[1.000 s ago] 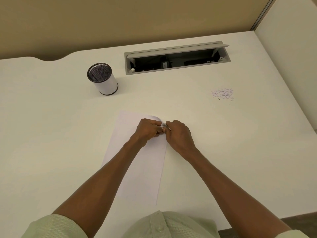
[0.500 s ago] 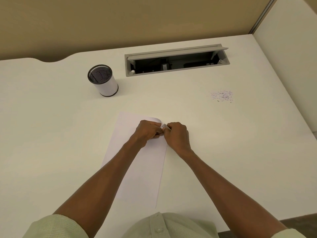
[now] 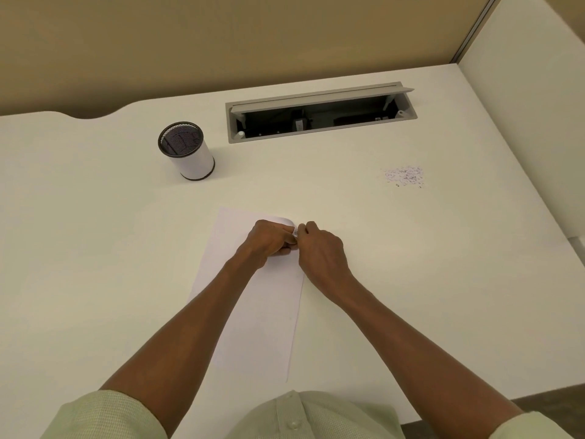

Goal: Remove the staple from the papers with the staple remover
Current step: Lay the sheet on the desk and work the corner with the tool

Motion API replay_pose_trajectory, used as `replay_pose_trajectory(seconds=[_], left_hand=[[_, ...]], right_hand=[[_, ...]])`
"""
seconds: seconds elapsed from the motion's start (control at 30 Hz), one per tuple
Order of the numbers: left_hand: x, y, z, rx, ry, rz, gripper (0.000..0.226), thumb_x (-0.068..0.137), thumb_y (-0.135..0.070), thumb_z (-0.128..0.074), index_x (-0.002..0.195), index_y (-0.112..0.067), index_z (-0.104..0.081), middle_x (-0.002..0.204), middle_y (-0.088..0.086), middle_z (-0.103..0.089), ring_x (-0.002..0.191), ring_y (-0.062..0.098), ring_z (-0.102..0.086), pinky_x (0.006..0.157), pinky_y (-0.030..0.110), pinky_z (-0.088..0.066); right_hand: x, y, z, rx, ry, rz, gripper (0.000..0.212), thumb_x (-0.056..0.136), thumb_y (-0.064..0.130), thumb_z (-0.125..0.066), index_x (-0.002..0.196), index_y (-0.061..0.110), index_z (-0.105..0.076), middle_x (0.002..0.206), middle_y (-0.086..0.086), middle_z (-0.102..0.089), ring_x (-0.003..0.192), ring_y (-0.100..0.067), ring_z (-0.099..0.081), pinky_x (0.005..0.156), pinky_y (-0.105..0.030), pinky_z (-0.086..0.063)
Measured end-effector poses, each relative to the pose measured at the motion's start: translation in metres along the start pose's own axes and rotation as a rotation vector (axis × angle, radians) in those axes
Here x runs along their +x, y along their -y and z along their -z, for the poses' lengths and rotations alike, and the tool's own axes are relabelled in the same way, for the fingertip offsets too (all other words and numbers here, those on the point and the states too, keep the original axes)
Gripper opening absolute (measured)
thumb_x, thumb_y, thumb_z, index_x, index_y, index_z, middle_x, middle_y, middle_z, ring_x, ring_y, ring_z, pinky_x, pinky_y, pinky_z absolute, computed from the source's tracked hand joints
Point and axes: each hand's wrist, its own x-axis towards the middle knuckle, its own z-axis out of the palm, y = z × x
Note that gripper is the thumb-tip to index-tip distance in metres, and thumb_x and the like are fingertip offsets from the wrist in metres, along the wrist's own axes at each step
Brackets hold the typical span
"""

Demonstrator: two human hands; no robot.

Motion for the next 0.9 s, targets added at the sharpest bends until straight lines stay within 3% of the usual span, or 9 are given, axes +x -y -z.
replay_pose_trajectory(seconds=[0.13,0.2,0.27,0.33,0.4,0.5,0.6,0.7,0.9], left_hand=[[0.0,0.001,-0.002,-0.034,-0.032,0.02,0.021,0.078,0.007,-0.072,0.098,0.002,-0.074,0.089,0.016,-0.076,0.08,0.021,-0.076,0.073,0.026,-0.062],[0.0,0.001,-0.003,-0.051,-0.049,0.026,0.022,0.079,0.008,-0.071,0.1,0.0,-0.072,0.09,0.017,-0.075,0.08,0.023,-0.076,0.078,0.03,-0.062],[0.0,0.002,-0.004,-0.05,-0.062,0.023,0.024,0.079,0.007,-0.073,0.101,-0.003,-0.071,0.089,0.016,-0.075,0.077,0.022,-0.074,0.078,0.029,-0.062],[0.0,0.003,-0.004,-0.039,-0.075,-0.001,0.021,0.078,0.006,-0.074,0.097,-0.003,-0.073,0.086,0.015,-0.074,0.073,0.02,-0.073,0.073,0.027,-0.061],[-0.002,0.004,-0.003,-0.019,-0.078,-0.034,0.016,0.079,0.004,-0.074,0.094,-0.001,-0.074,0.083,0.014,-0.073,0.073,0.02,-0.072,0.072,0.025,-0.061],[-0.006,0.004,-0.002,0.038,-0.07,-0.088,0.007,0.079,0.004,-0.073,0.086,0.001,-0.074,0.079,0.013,-0.069,0.074,0.022,-0.068,0.079,0.031,-0.06],[-0.009,0.003,-0.002,0.09,-0.071,-0.111,0.011,0.078,0.0,-0.074,0.088,-0.002,-0.072,0.081,0.009,-0.07,0.072,0.019,-0.067,0.081,0.031,-0.059],[-0.009,0.003,-0.001,0.096,-0.08,-0.116,0.028,0.076,-0.004,-0.078,0.103,-0.009,-0.072,0.091,0.009,-0.076,0.074,0.017,-0.072,0.075,0.023,-0.06],[-0.006,0.002,0.001,0.063,-0.071,-0.127,0.047,0.074,-0.008,-0.08,0.119,-0.008,-0.067,0.094,0.009,-0.075,0.074,0.015,-0.073,0.08,0.029,-0.062]], right_hand=[[0.005,-0.013,-0.005,0.364,0.141,-0.291,0.03,0.095,0.022,-0.049,0.066,0.016,-0.041,0.069,0.0,-0.05,0.06,-0.025,-0.047,0.053,-0.031,-0.031],[0.007,-0.023,-0.001,0.666,0.206,-0.498,0.032,0.096,0.032,-0.049,0.071,0.012,-0.053,0.07,-0.005,-0.061,0.065,-0.026,-0.061,0.059,-0.034,-0.046],[0.007,-0.029,0.006,0.934,0.263,-0.639,0.019,0.095,0.026,-0.051,0.093,0.01,-0.062,0.085,-0.009,-0.069,0.067,-0.021,-0.069,0.055,-0.029,-0.05],[0.008,-0.032,0.012,1.071,0.314,-0.693,0.016,0.093,0.014,-0.051,0.107,0.01,-0.057,0.092,-0.006,-0.066,0.067,-0.016,-0.068,0.051,-0.024,-0.045],[0.012,-0.036,0.011,1.053,0.311,-0.674,0.017,0.088,0.011,-0.053,0.105,0.011,-0.056,0.09,-0.001,-0.062,0.064,-0.017,-0.065,0.05,-0.024,-0.045],[0.019,-0.037,0.008,0.831,0.239,-0.508,0.014,0.081,0.024,-0.059,0.082,0.01,-0.061,0.076,-0.003,-0.065,0.064,-0.025,-0.061,0.05,-0.036,-0.053],[0.024,-0.037,0.006,0.68,0.238,-0.355,0.028,0.08,0.024,-0.06,0.059,0.017,-0.044,0.065,0.001,-0.06,0.063,-0.024,-0.052,0.054,-0.035,-0.044],[0.028,-0.038,0.008,0.619,0.202,-0.246,0.04,0.083,0.023,-0.061,0.057,0.019,-0.03,0.056,0.003,-0.041,0.059,-0.02,-0.038,0.053,-0.031,-0.03],[0.026,-0.042,0.011,0.564,0.133,-0.079,0.033,0.087,0.024,-0.062,0.065,0.012,-0.041,0.063,0.001,-0.045,0.062,-0.021,-0.043,0.052,-0.03,-0.03]])
